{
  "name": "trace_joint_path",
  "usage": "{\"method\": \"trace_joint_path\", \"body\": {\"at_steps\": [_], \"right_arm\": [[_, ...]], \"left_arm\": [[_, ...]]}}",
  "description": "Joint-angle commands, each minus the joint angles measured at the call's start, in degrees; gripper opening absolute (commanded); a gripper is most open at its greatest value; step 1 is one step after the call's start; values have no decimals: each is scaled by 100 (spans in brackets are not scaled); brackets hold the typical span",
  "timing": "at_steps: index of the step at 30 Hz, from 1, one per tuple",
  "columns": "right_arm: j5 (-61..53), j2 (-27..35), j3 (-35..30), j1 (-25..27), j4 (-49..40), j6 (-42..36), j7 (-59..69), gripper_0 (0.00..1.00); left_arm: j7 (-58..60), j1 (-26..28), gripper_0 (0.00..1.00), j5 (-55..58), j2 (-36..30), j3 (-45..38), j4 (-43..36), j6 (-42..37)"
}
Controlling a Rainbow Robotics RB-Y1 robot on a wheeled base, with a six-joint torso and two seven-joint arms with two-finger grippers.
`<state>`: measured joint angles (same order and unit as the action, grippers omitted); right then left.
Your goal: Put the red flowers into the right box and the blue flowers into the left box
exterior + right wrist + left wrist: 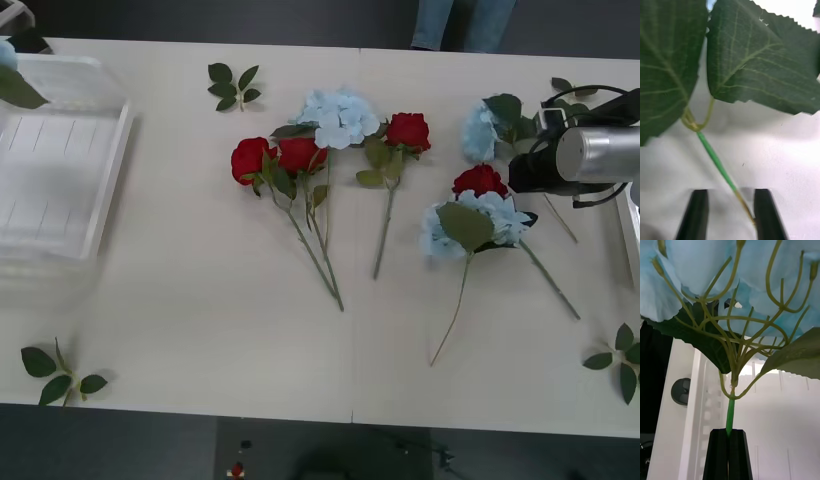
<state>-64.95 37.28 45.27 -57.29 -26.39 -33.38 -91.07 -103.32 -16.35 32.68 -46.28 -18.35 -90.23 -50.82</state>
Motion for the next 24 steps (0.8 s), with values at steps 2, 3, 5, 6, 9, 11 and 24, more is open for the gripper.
{"method": "trace_joint_path", "body": {"at_steps": [2,3,5,6,9,11,24], "right_arm": [[-18,192,43,-10,-77,16,19,0],[-36,192,43,-10,-86,16,19,0],[-44,192,43,-10,-86,16,11,0],[-44,200,43,-10,-77,7,-7,0],[-44,253,43,-10,-147,-125,-69,0],[-62,367,43,-10,-305,-345,-130,0],[-229,1501,-36,825,-2432,-819,-411,0]], "left_arm": [[67,-35,0,-43,-329,-11,427,345],[58,-53,1,-69,-320,-11,445,345],[58,-97,31,-122,-329,15,445,345],[58,-123,49,-148,-329,24,445,345],[32,-158,80,-174,-329,68,445,345],[5,-158,91,-139,-338,156,436,345],[234,-695,95,1425,-65,771,-891,-2336]]}}
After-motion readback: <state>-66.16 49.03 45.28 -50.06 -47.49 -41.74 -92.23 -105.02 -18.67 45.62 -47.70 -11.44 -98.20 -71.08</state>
